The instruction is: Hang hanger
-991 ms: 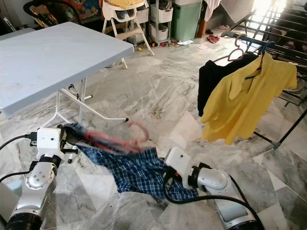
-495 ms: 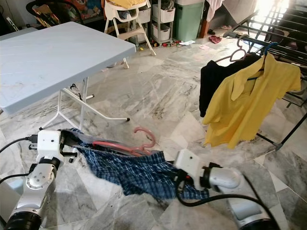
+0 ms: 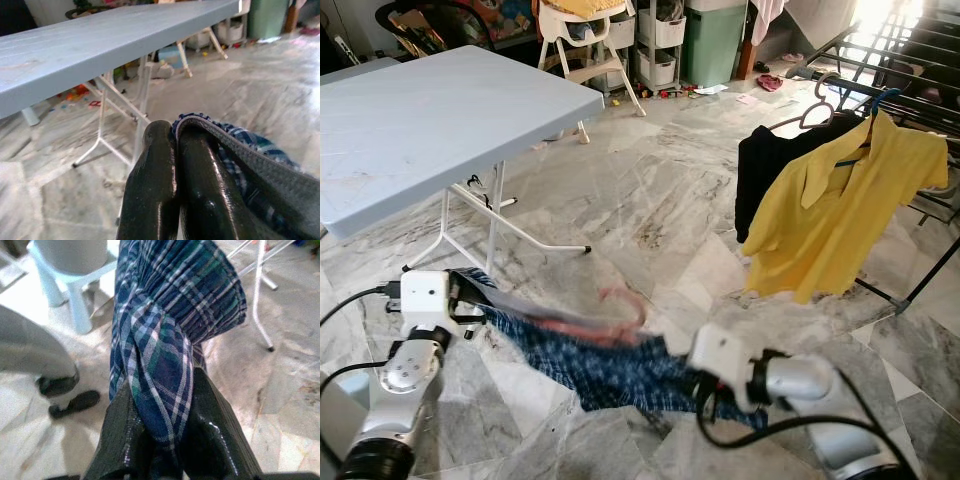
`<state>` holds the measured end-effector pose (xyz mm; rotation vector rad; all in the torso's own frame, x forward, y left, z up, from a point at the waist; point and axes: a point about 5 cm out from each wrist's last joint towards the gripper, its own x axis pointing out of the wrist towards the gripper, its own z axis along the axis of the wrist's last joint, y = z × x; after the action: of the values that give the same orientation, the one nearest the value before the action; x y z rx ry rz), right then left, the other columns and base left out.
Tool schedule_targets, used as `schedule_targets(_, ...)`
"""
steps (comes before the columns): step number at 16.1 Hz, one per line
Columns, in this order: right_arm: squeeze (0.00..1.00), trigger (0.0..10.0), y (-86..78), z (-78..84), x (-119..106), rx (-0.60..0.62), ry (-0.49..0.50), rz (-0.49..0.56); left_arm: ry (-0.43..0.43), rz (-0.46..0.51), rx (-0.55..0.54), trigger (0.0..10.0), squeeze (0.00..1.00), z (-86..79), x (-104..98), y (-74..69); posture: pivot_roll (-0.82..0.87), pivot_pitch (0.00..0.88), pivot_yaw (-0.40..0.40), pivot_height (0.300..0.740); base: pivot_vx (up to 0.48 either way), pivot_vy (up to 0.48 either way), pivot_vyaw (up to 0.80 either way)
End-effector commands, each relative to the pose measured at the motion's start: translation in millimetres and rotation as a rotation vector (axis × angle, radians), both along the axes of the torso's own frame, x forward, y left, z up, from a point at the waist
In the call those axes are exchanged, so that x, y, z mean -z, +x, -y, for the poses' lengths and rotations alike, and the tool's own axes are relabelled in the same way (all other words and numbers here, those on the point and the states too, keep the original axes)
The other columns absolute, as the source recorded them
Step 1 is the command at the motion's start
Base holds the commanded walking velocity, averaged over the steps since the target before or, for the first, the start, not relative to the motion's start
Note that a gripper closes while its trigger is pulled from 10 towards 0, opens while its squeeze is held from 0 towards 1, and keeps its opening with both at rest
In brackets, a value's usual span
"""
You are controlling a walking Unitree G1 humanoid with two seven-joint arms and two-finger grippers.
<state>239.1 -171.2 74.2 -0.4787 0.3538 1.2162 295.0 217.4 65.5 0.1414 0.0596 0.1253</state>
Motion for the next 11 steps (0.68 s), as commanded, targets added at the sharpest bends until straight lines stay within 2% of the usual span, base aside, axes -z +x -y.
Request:
schedule_targets(1,0.00,10.0,-6.3,-0.3,13,-0.031,-0.091,-0.024,-0.035,0.100,-0.014,0.0,0.00,-3.1,-23,8.6,-0.05,0.000,0.048,0.740,0.000,0.000,0.00)
schedule_targets(3,0.00,10.0,-10.3,-7.4,22,-0.058,-0.113,-0.024,-0.033,0.106,0.004,0.0,0.00,4.3,-24,8.9,-0.05,0.000,0.049,0.740,0.000,0.000,0.00)
schedule_targets(5,0.00,10.0,-10.9,-15.7,19,-0.061,-0.063,-0.031,-0.028,0.098,-0.003,0.0,0.00,3.9,-21,7.3,-0.04,0.000,0.049,0.740,0.000,0.000,0.00)
schedule_targets(6,0.00,10.0,-7.7,-16.5,13,-0.038,-0.021,-0.025,0.014,0.051,-0.028,0.0,0.00,-2.0,-15,4.5,-0.04,0.000,0.049,0.740,0.000,0.000,0.00)
schedule_targets(7,0.00,10.0,1.8,-11.9,1,0.015,0.036,-0.001,0.048,-0.008,-0.068,0.0,0.00,-13.0,-5,-0.7,-0.05,0.000,0.052,0.740,0.000,0.000,0.00)
schedule_targets(10,0.00,10.0,13.4,3.5,-15,0.073,0.064,0.033,0.072,-0.051,-0.115,0.0,0.00,-26.2,1,-6.4,-0.05,0.000,0.051,0.740,0.000,0.000,0.00)
schedule_targets(11,0.00,10.0,16.1,14.0,-21,0.087,0.051,0.041,0.089,-0.062,-0.134,0.0,0.00,-30.3,1,-6.9,-0.05,0.000,0.048,0.740,0.000,0.000,0.00)
